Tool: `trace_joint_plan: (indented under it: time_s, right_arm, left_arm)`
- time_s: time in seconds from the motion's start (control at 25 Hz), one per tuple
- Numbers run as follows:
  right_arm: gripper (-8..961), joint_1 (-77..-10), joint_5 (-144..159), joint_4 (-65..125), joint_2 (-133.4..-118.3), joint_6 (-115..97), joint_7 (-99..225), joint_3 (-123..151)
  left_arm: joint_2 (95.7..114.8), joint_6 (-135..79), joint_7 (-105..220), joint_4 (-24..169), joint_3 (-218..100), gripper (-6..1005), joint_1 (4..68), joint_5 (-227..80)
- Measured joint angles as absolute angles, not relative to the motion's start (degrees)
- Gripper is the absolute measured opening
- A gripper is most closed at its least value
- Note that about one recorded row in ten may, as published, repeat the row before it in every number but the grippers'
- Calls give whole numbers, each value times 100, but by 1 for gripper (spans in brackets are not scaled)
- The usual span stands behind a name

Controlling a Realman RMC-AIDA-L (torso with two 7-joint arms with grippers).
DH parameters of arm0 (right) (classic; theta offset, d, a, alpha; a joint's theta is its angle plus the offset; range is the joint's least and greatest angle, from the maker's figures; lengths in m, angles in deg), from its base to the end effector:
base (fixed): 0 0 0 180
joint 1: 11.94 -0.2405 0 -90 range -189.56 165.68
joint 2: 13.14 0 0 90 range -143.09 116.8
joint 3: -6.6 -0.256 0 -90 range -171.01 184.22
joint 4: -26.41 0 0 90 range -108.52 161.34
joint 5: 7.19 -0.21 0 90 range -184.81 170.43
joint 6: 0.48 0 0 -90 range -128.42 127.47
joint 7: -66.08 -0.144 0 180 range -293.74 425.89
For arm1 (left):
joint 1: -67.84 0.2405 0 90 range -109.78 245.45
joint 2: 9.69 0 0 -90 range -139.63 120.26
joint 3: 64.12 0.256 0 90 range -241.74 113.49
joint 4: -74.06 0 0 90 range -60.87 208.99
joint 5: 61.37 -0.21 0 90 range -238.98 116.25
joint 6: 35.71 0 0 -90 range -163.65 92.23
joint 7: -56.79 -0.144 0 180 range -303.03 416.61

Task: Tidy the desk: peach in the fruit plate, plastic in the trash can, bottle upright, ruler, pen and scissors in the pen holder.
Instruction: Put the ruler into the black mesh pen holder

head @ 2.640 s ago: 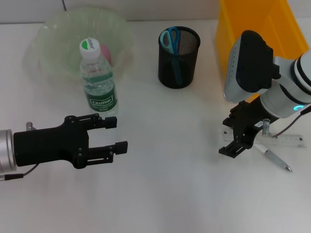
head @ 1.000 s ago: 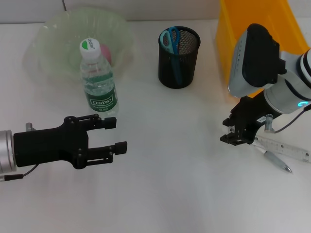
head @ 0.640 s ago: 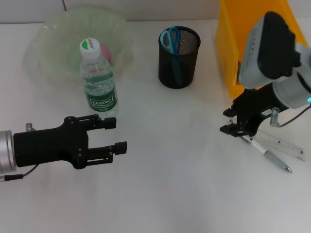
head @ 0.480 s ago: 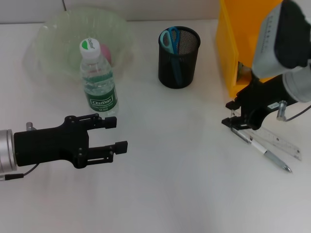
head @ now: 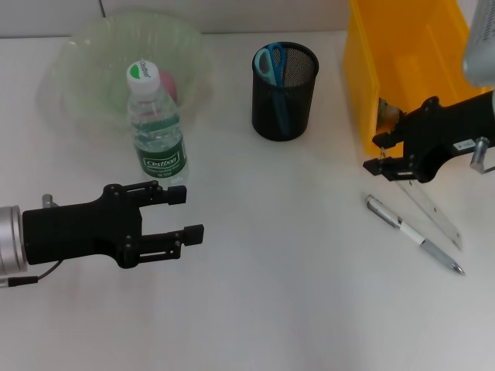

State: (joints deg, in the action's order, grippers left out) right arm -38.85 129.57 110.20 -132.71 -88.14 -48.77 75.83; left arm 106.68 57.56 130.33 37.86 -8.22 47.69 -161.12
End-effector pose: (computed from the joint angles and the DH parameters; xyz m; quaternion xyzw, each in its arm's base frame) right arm 0.1868 0.3472 0.0338 -0.9727 0.1328 -0.0701 0.1768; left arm -0.2830 0.2762 -0.0070 -0.9378 -0.2004 -0.2712 0.0822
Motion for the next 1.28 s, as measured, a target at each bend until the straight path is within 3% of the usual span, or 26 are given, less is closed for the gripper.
trace_joint_plan:
  time_s: [0.88, 1.28]
  right_arm:
    - [372, -3739, 11069, 11311, -13244, -8497, -4581, 6342]
    - [383, -4016, 9013, 10252, -13228, -7277, -4145, 6323]
  left_arm:
    - [10668, 5765, 13044, 3785, -822, 729, 4742, -16112]
    - [10680, 5743, 13039, 3787, -822, 729, 4711, -16112]
